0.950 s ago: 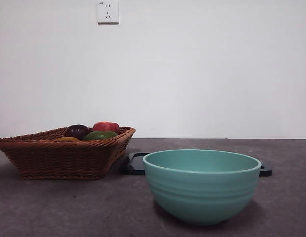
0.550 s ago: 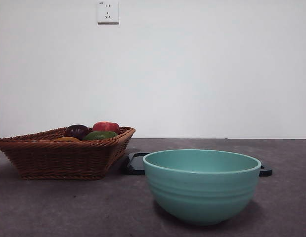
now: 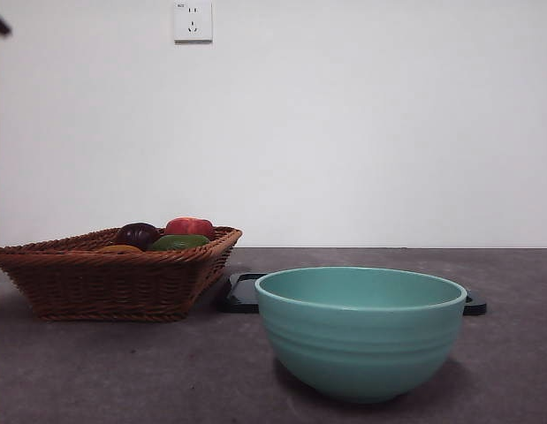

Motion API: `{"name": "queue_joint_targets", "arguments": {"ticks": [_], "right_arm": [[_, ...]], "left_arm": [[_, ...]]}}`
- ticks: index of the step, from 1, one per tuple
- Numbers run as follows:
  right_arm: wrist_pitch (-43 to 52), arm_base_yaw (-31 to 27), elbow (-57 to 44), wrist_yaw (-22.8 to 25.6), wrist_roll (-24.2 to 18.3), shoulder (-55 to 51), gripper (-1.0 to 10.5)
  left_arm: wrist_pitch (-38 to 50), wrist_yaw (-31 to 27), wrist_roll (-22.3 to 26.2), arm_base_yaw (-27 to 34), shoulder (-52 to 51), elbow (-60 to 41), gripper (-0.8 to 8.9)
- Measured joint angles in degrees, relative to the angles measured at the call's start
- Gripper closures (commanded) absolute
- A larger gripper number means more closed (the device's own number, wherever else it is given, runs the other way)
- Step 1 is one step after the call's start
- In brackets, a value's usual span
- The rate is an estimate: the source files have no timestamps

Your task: Pick up the wifruite, put it on the bowl, pick up the plate, put it on desk

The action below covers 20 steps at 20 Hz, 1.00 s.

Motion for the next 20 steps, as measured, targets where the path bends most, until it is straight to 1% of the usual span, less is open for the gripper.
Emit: {"name": "queue_joint_targets", "arguments": {"ticks": [4, 6, 8, 11, 17, 20], "right_arm": [[-2.23, 0.0, 0.0, 1.75, -0.42, -0.52, 3.8], [-2.97, 0.0, 0.0, 3.72, -0.7, -1.25, 3.2], [-3.28, -0.02, 0.0, 4.55, -0.76, -2.21, 2.7], [-3.54, -0.02, 0.0, 4.63, -0.96, -3.74, 2.7], [-5.55, -0.02, 0.0, 4.15, -1.16, -5.46, 2.7], [-5.79, -0.02, 0.0, 4.11, -1.16, -5.79, 2.7]], "left_arm": [[-2.45, -7.32, 1.46, -2.03, 4.98, 2.62, 1.92], [-3.37, -10.58, 1.95, -3.26, 7.85, 4.7, 1.92], [-4.04, -13.84, 2.51, -4.55, 11.54, 7.26, 1.92], [-4.48, -17.88, 2.73, -6.32, 16.94, 10.32, 1.92], [-4.28, -27.26, 3.17, -9.42, 33.11, 16.94, 1.92], [-1.55, -30.21, 2.84, -9.7, 40.52, 17.94, 1.92]]}}
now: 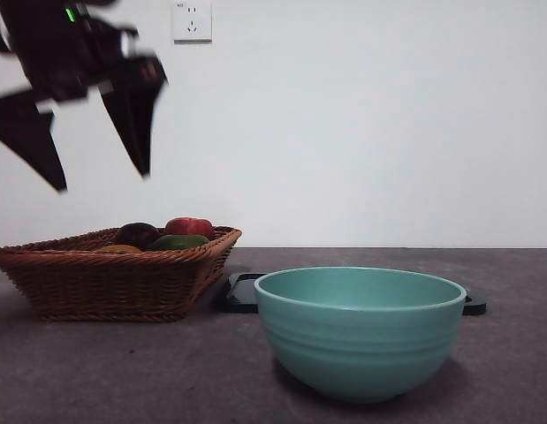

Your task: Pick up the wifruite, put it on the bowl, pick up the plate, put it on desk

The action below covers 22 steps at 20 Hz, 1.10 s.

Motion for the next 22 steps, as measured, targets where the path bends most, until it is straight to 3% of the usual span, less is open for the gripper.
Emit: {"name": "queue_joint_targets", "arguments": {"ticks": [10, 18, 22], "right_arm": [[0.07, 0.0, 0.0, 0.0, 0.0, -0.31, 2.7], [0.39, 0.0, 0.0, 0.0, 0.0, -0.31, 2.7], [0.48, 0.0, 0.0, 0.0, 0.0, -0.31, 2.7]], "left_arm": [[6.23, -0.11, -2.84, 0.0, 13.33, 0.02, 2.07], [7.02, -0.83, -5.16, 0.17, 15.28, 0.13, 5.37], [7.06, -0.44, -5.92, 0.0, 15.28, 0.22, 5.68]]}}
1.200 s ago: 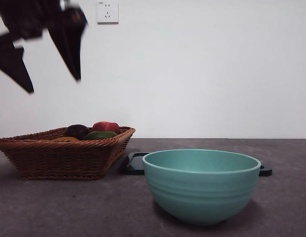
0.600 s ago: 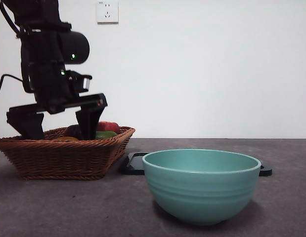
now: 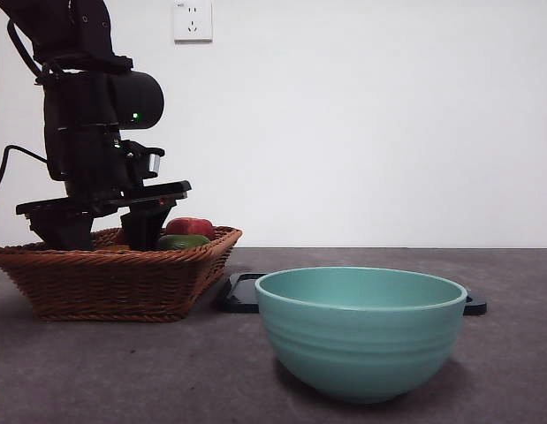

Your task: Pick up the wifruite, put it on the bowl, pick up the plate, put it on desk

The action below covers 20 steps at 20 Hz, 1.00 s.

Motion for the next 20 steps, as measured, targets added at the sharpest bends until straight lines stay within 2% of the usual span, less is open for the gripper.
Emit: {"name": "queue_joint_targets", "arguments": {"ticks": [4, 10, 15, 20], "right_arm": [[0.02, 0.0, 0.0, 0.02, 0.0, 0.0, 2.7], [-0.96, 0.0, 0.0, 0.07, 0.04, -0.33, 2.7], [-4.79, 0.0, 2.47, 0.26, 0.22, -2.12, 2.7], [-10.08, 0.0, 7.48, 3.28, 0.44, -3.3, 2.7]], "left_arm": [[-2.29, 0.15, -0.07, 0.0, -2.32, 0.11, 5.68], [-8.24, 0.15, -0.07, -1.2, -15.58, 0.63, 5.68], [-13.11, 0.2, -0.48, -8.72, -21.7, 0.63, 5.68], [-15.06, 0.22, -4.98, -19.5, -21.99, 0.66, 5.68]]}}
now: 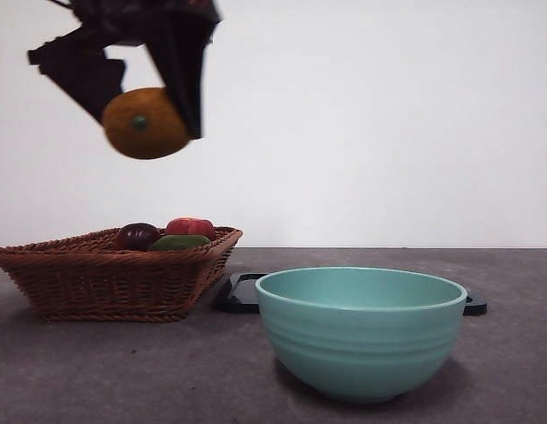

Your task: Pick up the wifruite, put it on the bowl, pick up the plate, put it on desk

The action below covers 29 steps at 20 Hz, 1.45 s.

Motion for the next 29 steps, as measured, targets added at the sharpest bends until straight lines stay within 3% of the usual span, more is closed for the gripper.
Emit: {"name": "queue_joint_targets", "arguments": {"ticks": [5, 12, 18, 29], "right_arm": [[-0.02, 0.0, 3.34, -0.07, 0.02, -0.02, 2.7], [-0.07, 0.0, 3.39, -0.09, 0.02, -0.02, 2.7], [-0.07, 0.0, 3.39, -0.09, 0.02, -0.02, 2.7], [-0.07, 0.0, 3.39, -0.09, 0.02, -0.02, 2.7]], "left_arm": [[1.05, 0.09, -5.42, -9.57, -0.02, 0.0, 5.68], [11.72, 0.09, -11.65, -18.97, 2.67, 0.0, 5.69], [17.31, -1.73, -12.9, -20.13, 11.96, 0.0, 5.69], [18.12, -3.91, -12.81, -20.04, 21.64, 0.0, 5.69]]}}
